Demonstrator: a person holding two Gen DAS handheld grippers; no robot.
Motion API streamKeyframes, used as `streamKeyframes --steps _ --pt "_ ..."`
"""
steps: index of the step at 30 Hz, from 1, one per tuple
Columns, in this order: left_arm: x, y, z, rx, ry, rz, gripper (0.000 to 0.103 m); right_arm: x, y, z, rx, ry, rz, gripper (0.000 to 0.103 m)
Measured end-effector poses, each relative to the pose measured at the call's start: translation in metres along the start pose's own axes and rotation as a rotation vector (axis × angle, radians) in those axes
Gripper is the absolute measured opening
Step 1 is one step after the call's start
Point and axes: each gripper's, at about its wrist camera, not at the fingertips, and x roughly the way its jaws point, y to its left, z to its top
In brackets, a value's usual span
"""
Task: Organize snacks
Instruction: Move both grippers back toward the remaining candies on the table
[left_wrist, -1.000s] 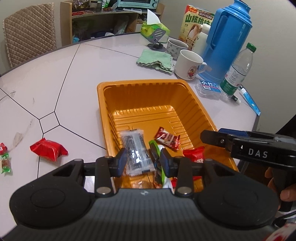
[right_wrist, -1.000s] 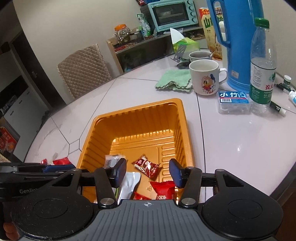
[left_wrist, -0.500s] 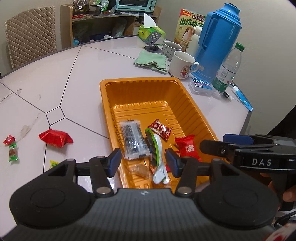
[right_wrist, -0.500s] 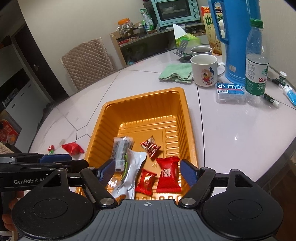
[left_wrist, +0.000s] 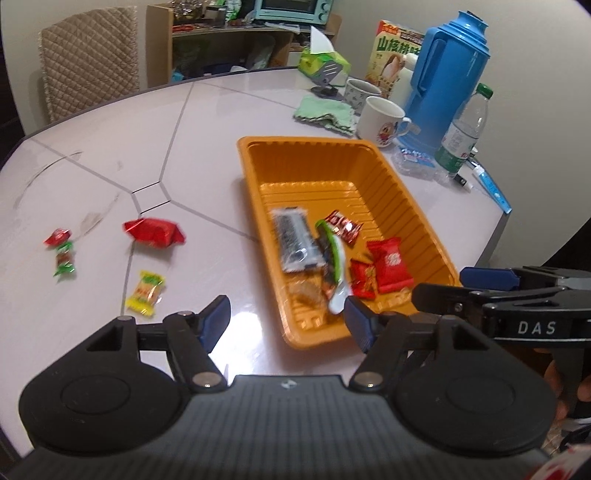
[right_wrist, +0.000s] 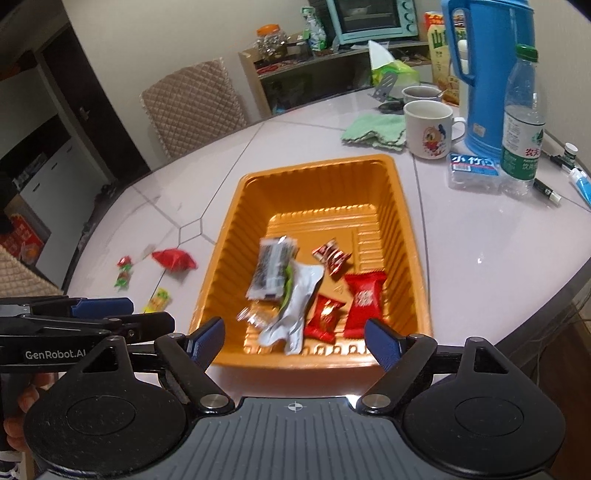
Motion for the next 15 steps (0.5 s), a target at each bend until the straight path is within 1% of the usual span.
streamKeyframes --steps 9,15 --pt "-0.020 0.029 -0.023 -0.061 0.017 0.049 0.068 0.002 0.029 -0.017 -0.059 0.046 0.036 0.083" --pt "-0.030 0.048 -0.032 -0.100 0.018 0.080 0.070 0.010 0.053 -0.021 -0.108 0.068 0.074 0.083"
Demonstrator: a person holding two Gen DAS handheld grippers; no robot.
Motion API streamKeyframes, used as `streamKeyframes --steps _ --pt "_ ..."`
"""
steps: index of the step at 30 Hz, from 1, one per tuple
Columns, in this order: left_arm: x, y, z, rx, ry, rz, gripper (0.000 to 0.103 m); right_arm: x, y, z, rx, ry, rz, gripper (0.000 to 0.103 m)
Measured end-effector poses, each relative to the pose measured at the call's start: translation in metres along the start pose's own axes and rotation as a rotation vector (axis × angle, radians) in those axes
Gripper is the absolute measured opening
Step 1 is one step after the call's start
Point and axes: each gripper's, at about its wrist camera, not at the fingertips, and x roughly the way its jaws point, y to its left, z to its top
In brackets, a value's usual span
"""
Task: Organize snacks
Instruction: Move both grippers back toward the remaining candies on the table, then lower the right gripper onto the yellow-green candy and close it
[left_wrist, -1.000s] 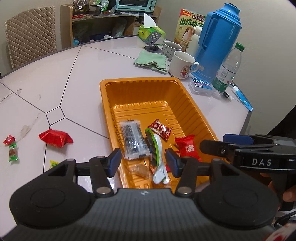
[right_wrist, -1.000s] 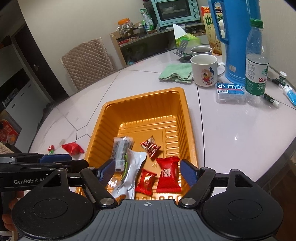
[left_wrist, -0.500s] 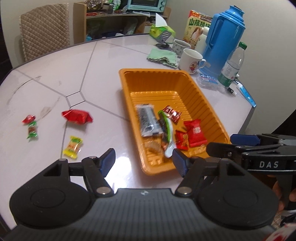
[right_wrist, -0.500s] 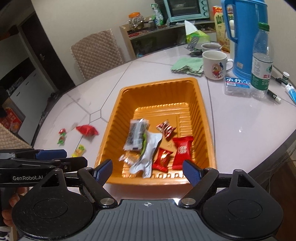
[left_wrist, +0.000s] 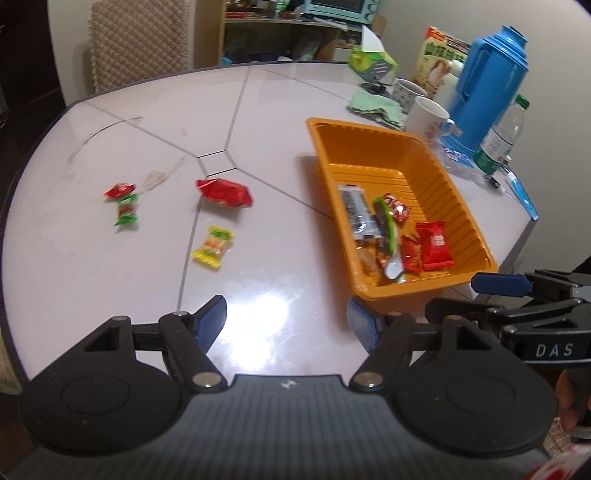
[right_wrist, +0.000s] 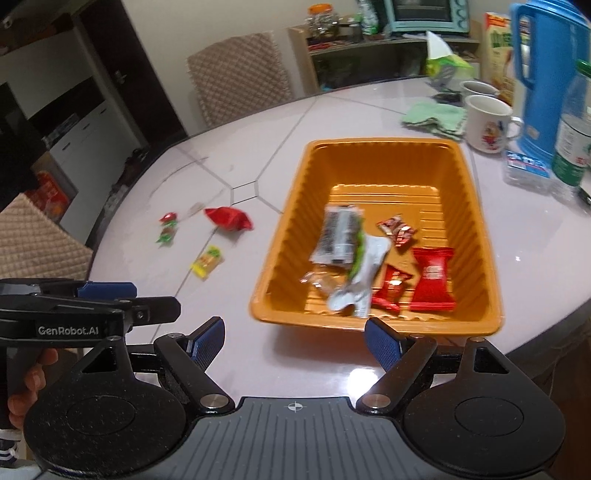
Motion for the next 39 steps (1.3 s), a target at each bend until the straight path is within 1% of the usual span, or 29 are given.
streamKeyframes --steps 10,20,23,29,36,39 --pt "-0.011 0.036 -0.006 -0.057 -0.011 0.042 0.070 0.020 0.037 0.006 -0.068 0.023 0.049 0.083" --pt "-0.017 0.075 -0.006 -0.099 -0.018 0.074 0.070 0.046 0.070 0.017 -0.106 0.034 0.081 0.083" --pt "-0.016 0.085 -0.005 -0.098 -0.019 0.084 0.070 0.055 0.079 0.020 -0.111 0.038 0.086 0.083" --pt "-0.011 0.101 -0.001 -0.096 -0.025 0.080 0.070 0.070 0.089 0.025 -0.105 0.037 0.077 0.083" --pt "0.004 0.111 0.006 -0.036 -0.035 0.083 0.069 0.083 0.092 0.034 -0.080 0.021 0.050 0.083" --pt "0.010 0.117 0.010 -0.026 -0.032 0.080 0.067 0.091 0.095 0.038 -0.073 0.018 0.041 0.083"
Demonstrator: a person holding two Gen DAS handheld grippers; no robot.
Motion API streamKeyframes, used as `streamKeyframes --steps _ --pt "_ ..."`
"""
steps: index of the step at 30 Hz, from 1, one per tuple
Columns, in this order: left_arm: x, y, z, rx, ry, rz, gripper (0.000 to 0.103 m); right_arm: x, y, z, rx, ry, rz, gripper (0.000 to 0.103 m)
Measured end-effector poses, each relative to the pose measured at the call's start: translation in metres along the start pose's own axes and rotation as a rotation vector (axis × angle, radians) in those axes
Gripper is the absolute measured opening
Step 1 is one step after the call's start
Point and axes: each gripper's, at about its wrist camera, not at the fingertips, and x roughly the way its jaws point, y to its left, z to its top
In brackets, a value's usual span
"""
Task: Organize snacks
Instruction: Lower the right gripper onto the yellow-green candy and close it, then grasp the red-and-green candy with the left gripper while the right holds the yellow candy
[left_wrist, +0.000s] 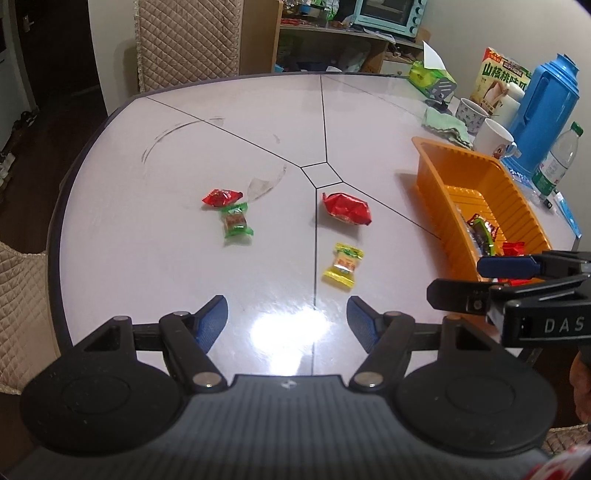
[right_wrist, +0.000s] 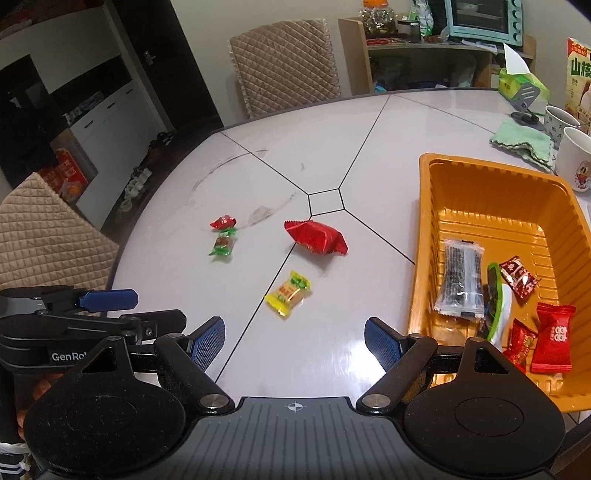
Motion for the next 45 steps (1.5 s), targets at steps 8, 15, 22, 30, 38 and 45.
streamKeyframes --steps 8,15,22,30,38,45 --pt "0.019 0.023 0.009 -0.005 0.016 0.011 0.066 0.033 0.012 0.012 0.004 0.007 -0.006 0.082" --pt "0.034 0.044 0.014 -0.027 0.033 0.020 0.066 0.073 0.015 0.019 0.048 0.058 -0.016 0.061" --pt "0.046 0.056 0.017 -0.031 0.049 0.013 0.065 0.102 0.015 0.021 0.084 0.091 -0.046 0.046" --pt "0.055 0.064 0.018 -0.035 0.066 0.005 0.065 0.115 0.025 0.023 0.029 0.085 -0.110 0.038" --pt "0.060 0.068 0.020 -0.035 0.073 -0.001 0.065 0.124 0.036 0.016 -0.088 0.089 -0.152 0.029" --pt "0.062 0.065 0.020 -0.025 0.076 -0.002 0.065 0.124 0.036 0.012 -0.144 0.070 -0.160 0.023"
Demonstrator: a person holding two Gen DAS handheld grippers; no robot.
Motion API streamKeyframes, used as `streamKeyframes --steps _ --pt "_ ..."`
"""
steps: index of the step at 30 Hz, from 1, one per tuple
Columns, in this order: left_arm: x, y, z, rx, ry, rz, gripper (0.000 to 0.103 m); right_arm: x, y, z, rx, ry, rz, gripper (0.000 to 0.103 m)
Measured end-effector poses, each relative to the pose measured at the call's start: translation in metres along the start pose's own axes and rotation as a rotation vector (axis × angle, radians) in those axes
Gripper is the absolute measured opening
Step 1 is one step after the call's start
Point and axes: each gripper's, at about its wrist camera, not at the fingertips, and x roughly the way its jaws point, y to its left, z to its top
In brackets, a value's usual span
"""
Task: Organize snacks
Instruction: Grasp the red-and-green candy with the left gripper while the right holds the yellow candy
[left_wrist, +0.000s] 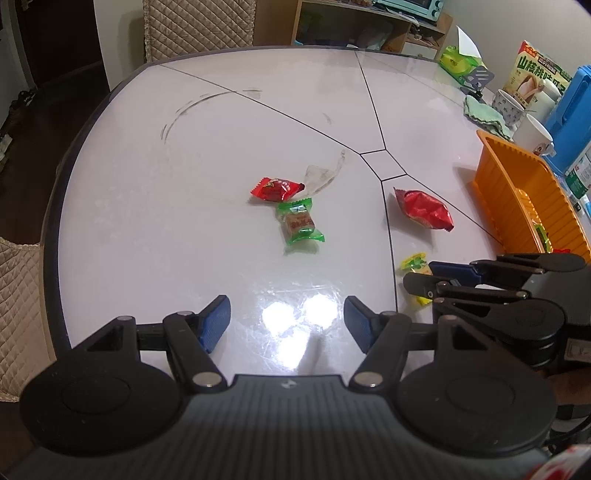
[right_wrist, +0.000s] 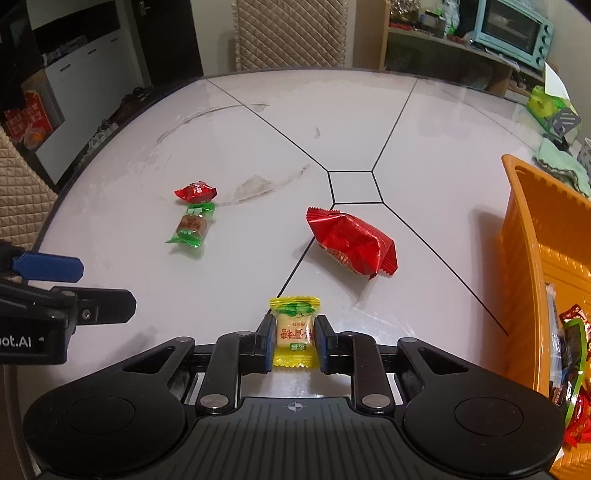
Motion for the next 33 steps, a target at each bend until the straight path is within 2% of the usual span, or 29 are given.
streamKeyframes --steps 7,14,22,25,33 --pt "0.002 -0.005 0.004 0.010 -0.005 -0.002 0.063 0.000 -0.002 -0.001 -0.021 -0.005 0.018 0.021" --pt "0.004 -0.008 0.010 0.020 -0.013 0.001 0.062 -0.002 -0.010 0.004 0.011 0.007 0.067 0.021" --pt "0.008 -0.007 0.034 0.030 -0.069 0.006 0.061 -0.026 -0.013 0.030 0.052 -0.086 0.117 0.021" --pt "0.015 -0.005 0.046 0.033 -0.084 0.004 0.058 -0.030 -0.018 0.042 0.068 -0.115 0.118 0.021" --pt "0.046 0.006 0.073 0.031 -0.092 0.022 0.053 -0.025 -0.033 0.057 0.107 -0.126 0.106 0.021"
